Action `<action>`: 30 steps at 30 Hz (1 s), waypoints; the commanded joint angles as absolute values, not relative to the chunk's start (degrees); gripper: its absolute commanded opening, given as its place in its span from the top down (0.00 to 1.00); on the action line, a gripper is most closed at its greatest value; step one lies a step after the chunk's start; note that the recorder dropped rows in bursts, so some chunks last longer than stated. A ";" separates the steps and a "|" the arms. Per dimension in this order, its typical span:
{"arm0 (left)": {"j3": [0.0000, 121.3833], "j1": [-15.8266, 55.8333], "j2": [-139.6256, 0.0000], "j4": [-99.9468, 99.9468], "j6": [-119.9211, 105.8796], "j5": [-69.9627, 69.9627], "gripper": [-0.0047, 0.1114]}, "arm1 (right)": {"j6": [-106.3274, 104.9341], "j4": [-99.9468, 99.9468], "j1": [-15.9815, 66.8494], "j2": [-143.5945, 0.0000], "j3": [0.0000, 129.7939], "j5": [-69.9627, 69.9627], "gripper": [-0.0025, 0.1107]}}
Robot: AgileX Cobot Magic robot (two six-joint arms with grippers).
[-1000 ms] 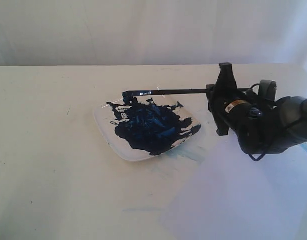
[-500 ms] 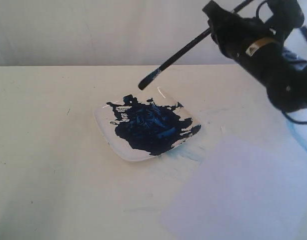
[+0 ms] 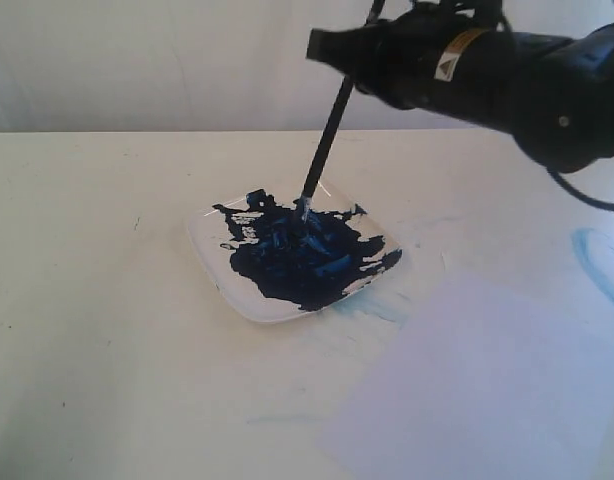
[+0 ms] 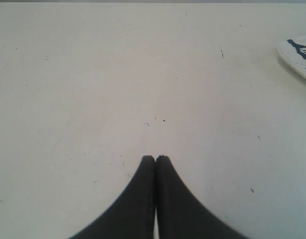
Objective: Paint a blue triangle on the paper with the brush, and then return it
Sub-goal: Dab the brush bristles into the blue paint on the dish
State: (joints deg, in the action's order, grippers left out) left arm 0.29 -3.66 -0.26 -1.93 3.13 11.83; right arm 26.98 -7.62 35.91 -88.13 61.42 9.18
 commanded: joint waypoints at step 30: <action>0.00 -3.24 0.00 -2.45 3.47 11.59 0.96 | 20.27 -9.50 38.27 -97.52 61.58 16.23 0.98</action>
State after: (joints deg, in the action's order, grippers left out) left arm 0.29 -3.66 -0.26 -1.93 3.13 11.83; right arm 20.24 -9.11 38.21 -97.52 61.42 16.16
